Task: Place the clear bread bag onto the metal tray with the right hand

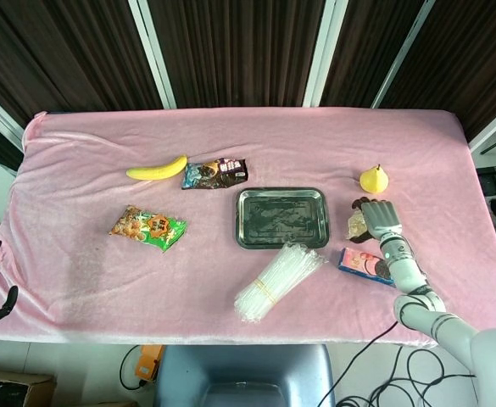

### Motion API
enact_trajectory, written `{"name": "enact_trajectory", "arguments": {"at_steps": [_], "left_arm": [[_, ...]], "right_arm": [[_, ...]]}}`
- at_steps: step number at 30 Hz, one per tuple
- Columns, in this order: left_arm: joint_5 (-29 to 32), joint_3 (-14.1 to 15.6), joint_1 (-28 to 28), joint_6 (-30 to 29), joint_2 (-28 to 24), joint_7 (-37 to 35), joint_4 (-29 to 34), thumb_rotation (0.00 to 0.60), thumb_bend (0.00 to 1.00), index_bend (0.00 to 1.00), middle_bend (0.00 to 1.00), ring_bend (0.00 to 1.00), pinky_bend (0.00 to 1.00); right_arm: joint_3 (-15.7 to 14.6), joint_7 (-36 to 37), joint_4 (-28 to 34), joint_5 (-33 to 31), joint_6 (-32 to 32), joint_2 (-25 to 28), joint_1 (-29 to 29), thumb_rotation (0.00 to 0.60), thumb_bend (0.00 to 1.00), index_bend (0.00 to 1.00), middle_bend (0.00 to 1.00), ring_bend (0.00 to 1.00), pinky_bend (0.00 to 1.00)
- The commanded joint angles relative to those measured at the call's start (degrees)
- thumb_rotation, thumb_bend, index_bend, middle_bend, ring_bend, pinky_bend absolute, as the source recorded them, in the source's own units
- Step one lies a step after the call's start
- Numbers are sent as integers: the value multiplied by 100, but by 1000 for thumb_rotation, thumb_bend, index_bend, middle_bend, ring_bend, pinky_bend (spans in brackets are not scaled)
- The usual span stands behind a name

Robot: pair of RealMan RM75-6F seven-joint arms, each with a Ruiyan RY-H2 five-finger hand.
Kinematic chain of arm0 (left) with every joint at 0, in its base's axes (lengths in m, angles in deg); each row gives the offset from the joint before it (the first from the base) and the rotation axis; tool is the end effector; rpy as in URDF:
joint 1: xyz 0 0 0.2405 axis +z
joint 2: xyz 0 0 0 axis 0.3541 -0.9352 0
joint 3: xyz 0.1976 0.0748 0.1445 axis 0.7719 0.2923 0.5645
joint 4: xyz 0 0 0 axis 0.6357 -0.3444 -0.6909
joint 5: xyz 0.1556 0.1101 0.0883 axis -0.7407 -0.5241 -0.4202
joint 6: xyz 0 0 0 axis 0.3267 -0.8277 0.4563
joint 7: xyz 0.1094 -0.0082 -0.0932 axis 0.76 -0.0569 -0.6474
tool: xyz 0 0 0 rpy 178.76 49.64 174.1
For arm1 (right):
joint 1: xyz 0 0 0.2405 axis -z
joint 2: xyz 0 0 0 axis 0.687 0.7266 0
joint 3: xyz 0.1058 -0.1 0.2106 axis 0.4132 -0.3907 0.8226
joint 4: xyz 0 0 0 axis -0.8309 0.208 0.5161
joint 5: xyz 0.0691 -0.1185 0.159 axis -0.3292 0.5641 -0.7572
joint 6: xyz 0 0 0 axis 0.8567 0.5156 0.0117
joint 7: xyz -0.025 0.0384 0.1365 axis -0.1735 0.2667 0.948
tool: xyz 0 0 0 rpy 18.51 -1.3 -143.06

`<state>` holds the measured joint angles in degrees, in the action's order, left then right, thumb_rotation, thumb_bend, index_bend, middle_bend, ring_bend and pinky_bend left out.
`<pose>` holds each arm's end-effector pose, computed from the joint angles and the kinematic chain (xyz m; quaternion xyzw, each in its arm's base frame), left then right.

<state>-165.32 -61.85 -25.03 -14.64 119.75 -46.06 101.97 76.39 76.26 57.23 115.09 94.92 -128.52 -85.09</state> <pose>-0.3259 0.1863 0.1863 -0.5581 -0.3658 -0.4336 0.6056 -0.2982 -0.4162 0.0188 0.6958 -0.4264 0.2077 0.5393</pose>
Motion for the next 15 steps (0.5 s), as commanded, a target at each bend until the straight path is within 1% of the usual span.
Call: {"name": "enact_trajectory", "arguments": {"at_steps": [1, 3, 4, 6, 9, 11, 13, 15], "left_arm": [[-1, -2, 7, -12, -2, -9, -2, 600, 412, 104, 81, 58, 343], [-5, -2, 11, -19, -3, -12, 0, 600, 413, 104, 81, 58, 343], [-8, -2, 11, -23, -1, -9, -1, 600, 413, 105, 81, 58, 343], [-8, -4, 10, -21, 1, -3, 0, 600, 412, 104, 81, 58, 343], [-7, -5, 2, -7, 4, 10, 5, 600, 411, 105, 81, 58, 343], [-12, -2, -6, 5, 6, 27, 8, 600, 412, 105, 81, 58, 343], [-21, 2, -12, 14, 7, 38, 9, 600, 412, 105, 81, 58, 343], [-21, 0, -17, 19, 10, 43, 10, 600, 413, 105, 81, 58, 343]], "right_arm": [[14, -300, -77, -37, 501, -151, 95, 600, 718, 748, 589, 595, 644], [82, -369, -49, -67, 806, -199, 169, 600, 837, 826, 627, 626, 678], [142, -390, 24, -97, 978, -199, 211, 600, 872, 850, 633, 630, 685], [304, -300, 218, -90, 1435, -204, 292, 600, 907, 860, 638, 634, 688], [561, 75, 564, 37, 2101, -220, 369, 600, 929, 862, 641, 637, 689], [740, 471, 847, 228, 2520, -223, 361, 600, 929, 862, 641, 638, 689], [870, 836, 1066, 466, 2782, -230, 267, 600, 929, 862, 641, 638, 689], [986, 1096, 1187, 628, 2915, -278, 137, 600, 929, 862, 641, 638, 690]]}}
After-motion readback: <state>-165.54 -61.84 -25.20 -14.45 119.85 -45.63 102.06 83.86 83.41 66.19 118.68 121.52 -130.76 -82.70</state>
